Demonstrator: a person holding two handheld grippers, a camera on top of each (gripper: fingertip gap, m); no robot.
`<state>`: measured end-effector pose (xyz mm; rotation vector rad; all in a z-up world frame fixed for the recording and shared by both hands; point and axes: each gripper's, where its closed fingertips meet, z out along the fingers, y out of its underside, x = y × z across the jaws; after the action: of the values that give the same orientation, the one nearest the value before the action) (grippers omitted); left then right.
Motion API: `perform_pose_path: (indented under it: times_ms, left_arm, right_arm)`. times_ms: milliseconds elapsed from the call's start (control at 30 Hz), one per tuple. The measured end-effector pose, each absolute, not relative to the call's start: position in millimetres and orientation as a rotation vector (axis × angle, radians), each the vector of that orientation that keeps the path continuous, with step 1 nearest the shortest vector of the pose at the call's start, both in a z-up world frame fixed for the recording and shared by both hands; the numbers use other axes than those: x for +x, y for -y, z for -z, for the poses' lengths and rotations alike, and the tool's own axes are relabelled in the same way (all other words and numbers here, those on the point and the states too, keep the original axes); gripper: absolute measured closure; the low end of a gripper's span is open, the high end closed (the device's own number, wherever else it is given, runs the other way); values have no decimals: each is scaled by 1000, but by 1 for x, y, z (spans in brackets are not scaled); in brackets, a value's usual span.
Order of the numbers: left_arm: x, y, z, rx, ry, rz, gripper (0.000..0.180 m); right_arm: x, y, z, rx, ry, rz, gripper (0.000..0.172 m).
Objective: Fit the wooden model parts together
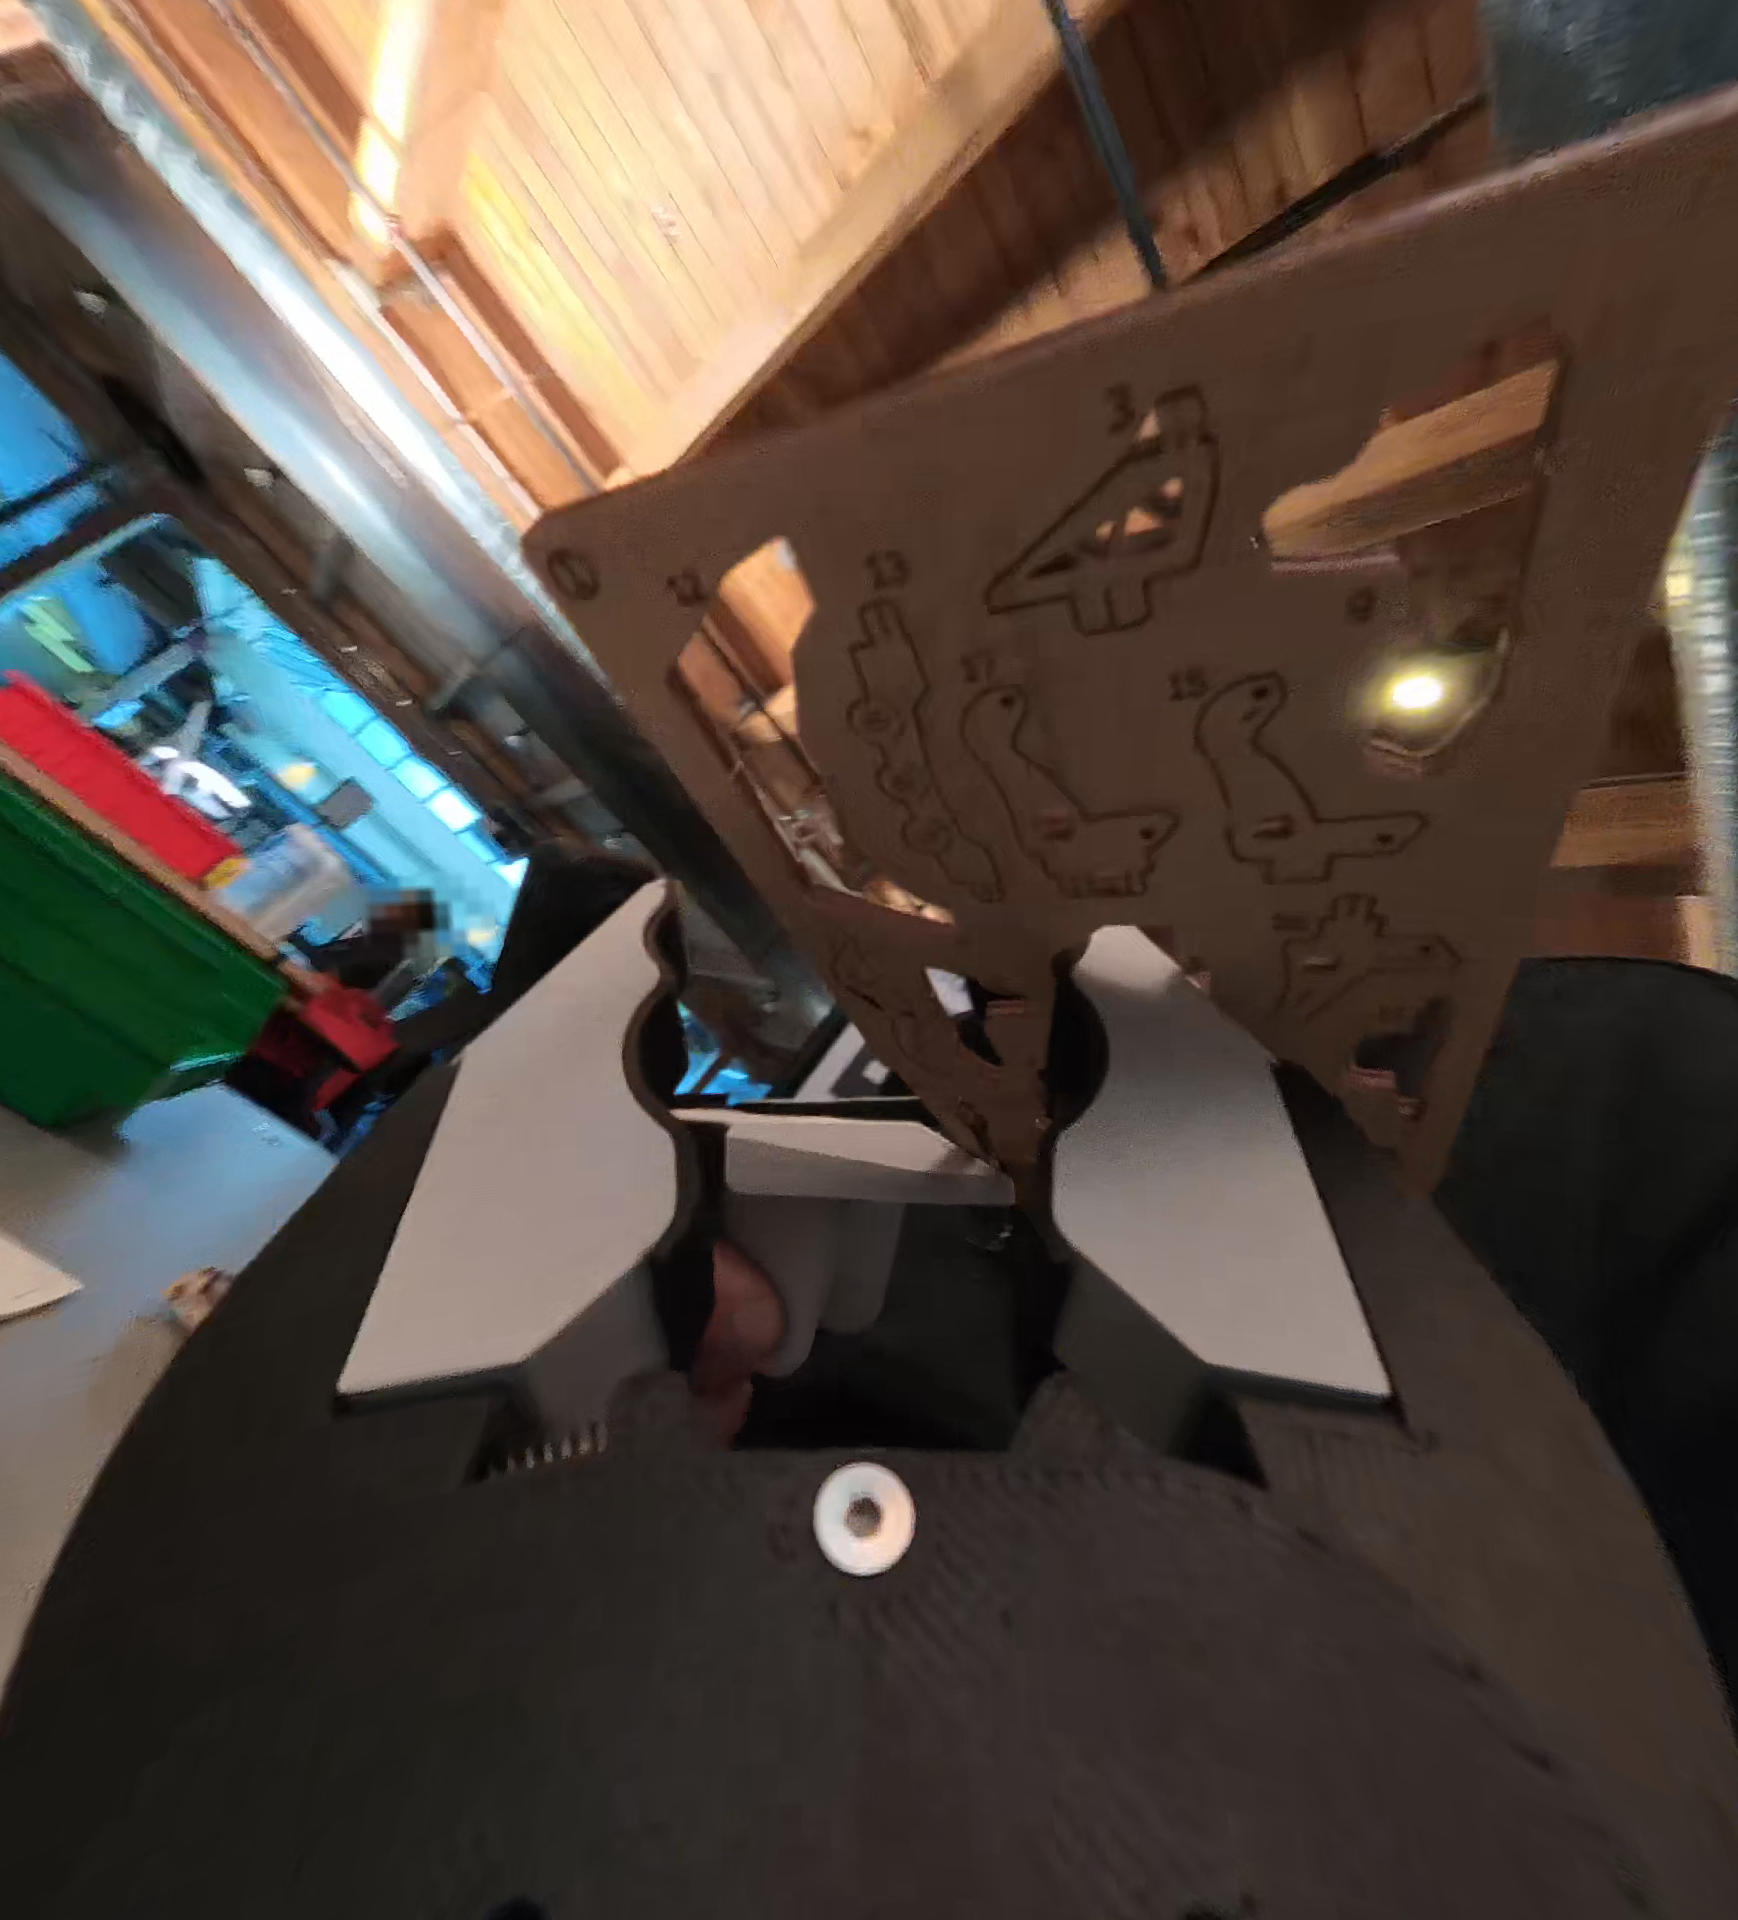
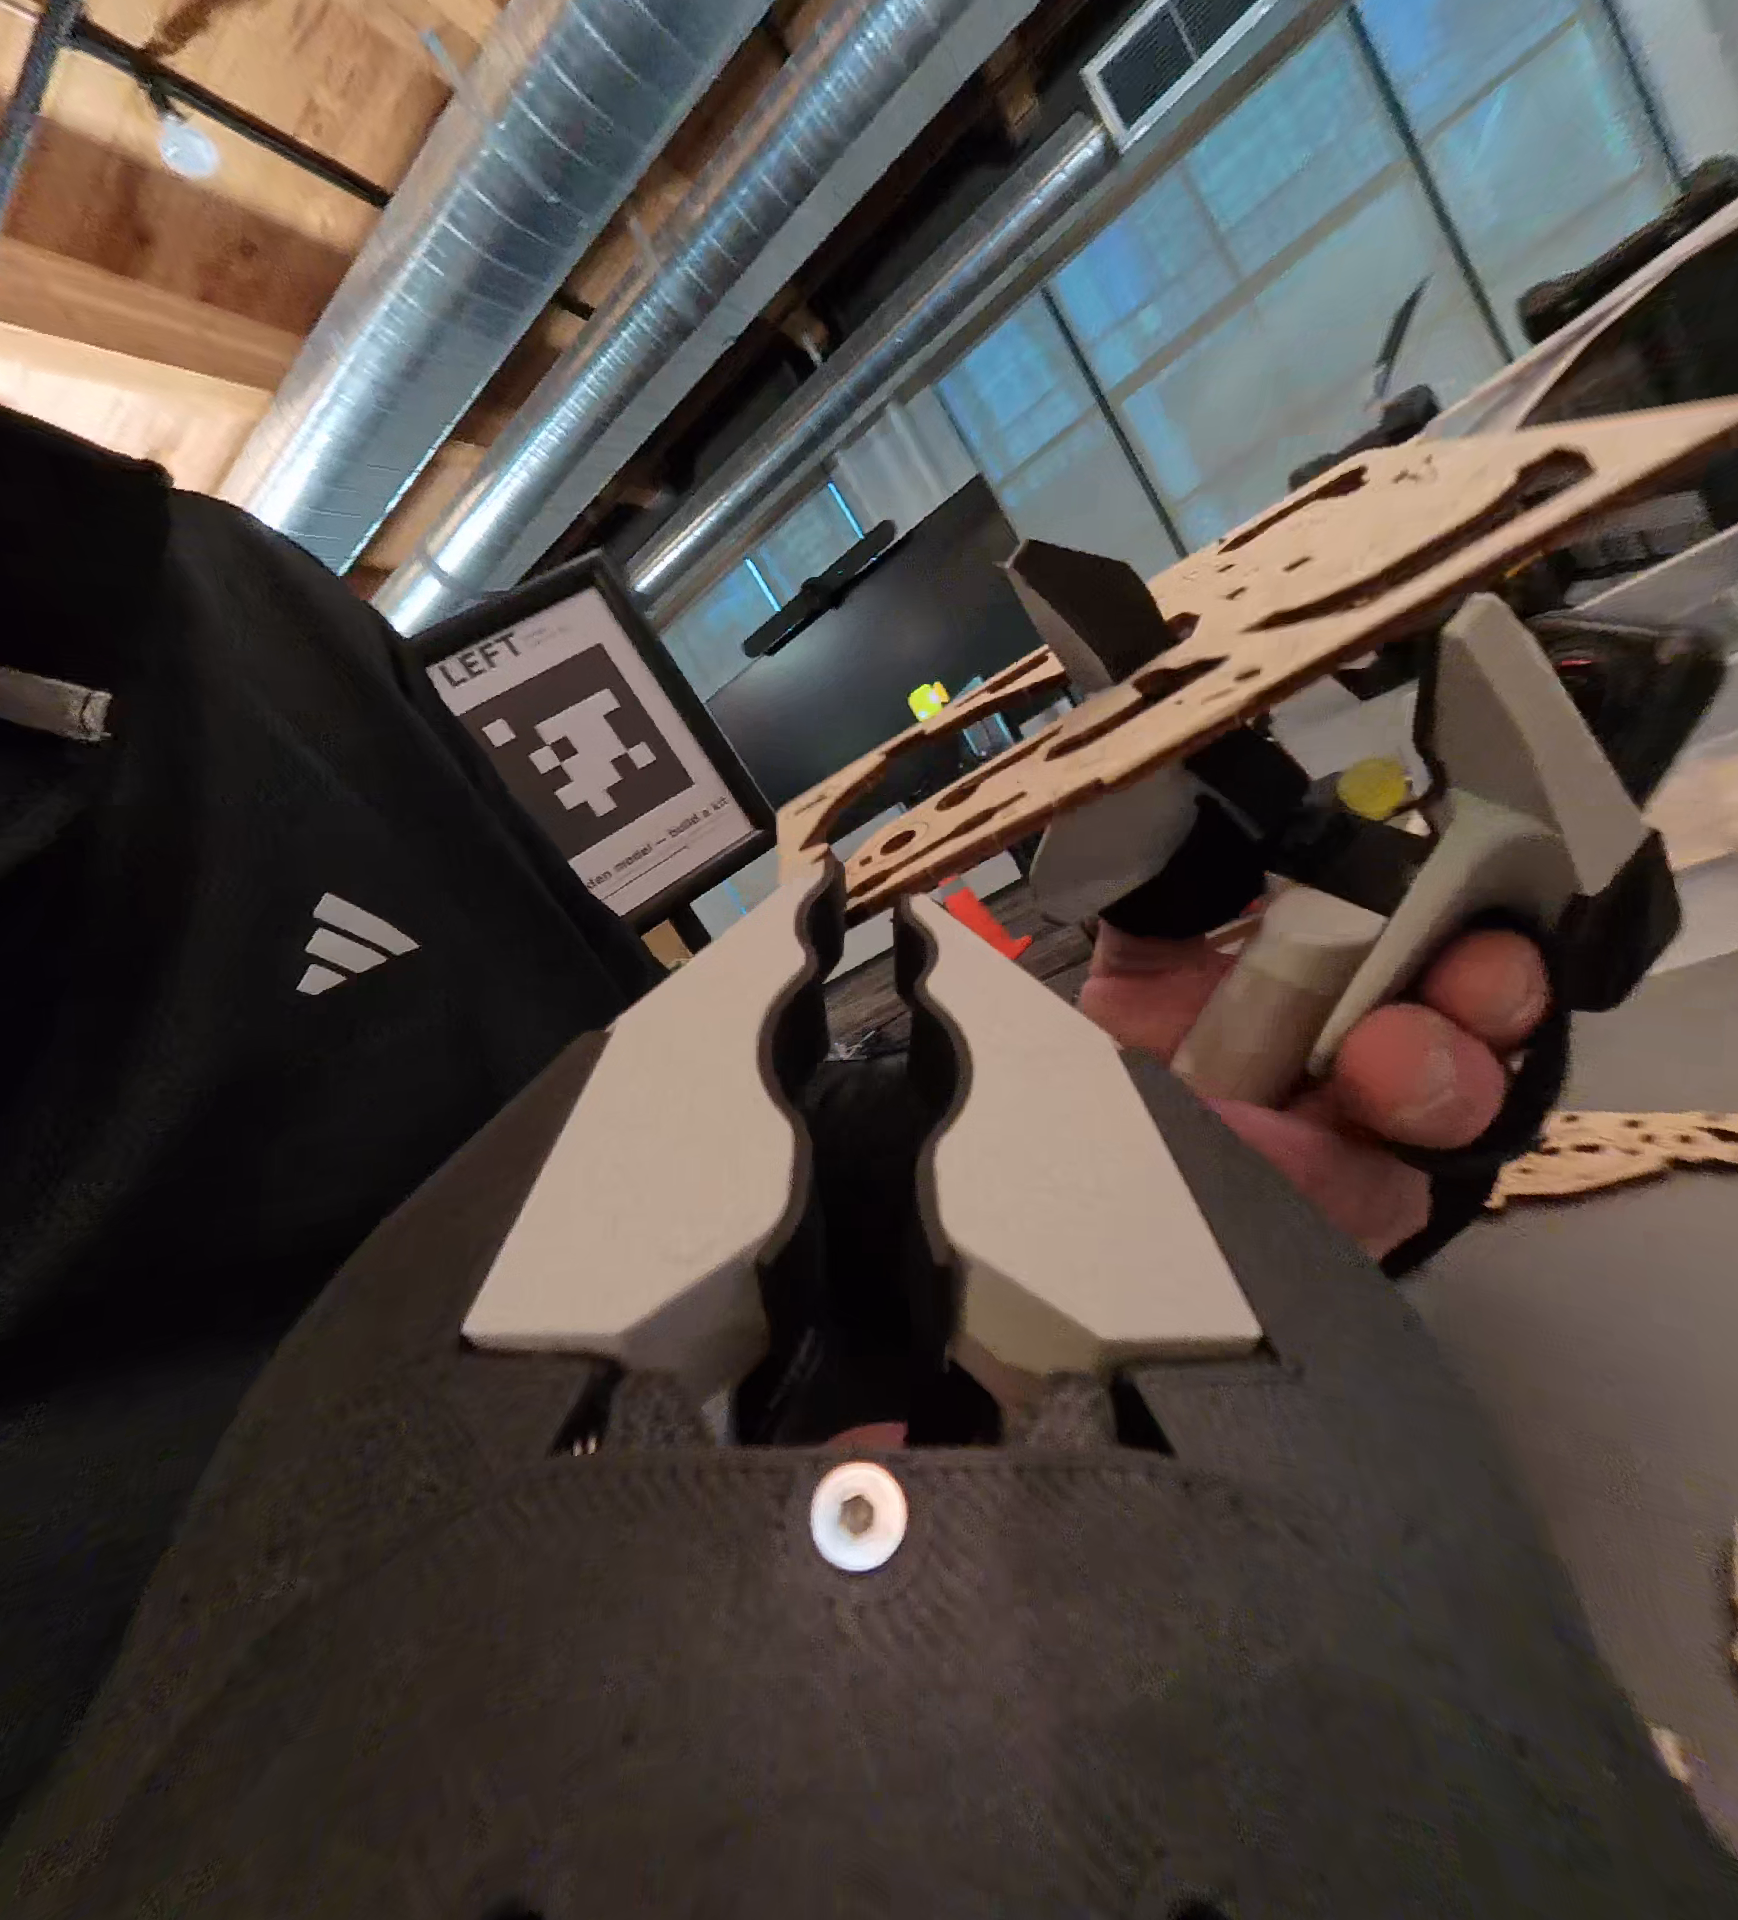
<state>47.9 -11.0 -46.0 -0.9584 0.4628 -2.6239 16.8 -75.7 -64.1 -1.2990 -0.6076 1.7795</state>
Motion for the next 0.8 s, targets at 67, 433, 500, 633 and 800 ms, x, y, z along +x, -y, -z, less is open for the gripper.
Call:
perform_pose_path:
  times_ms: [67, 433, 500, 633, 800]
  left_arm:
    - [54, 1, 53, -1064, -448, 2540, 114]
    - [70, -18, 75, -1424, -613, 2261, 107]
    - [68, -21, 74, -1409, -589, 2262, 105]
    - [62, -17, 72, -1367, -654, 2256, 108]
    - [55, -7, 68, -1341, -781, 2292, 109]
  right_arm:
    - [26, 66, 69, -1334, 555, -1723, 166]
    - [42, 49, 93, -1435, 437, -1878, 161]
    - [42, 48, 90, -1397, 410, -1947, 161]
    - [37, 52, 84, -1352, 404, -2005, 162]
    - [30, 56, 79, -1297, 423, -2013, 167]
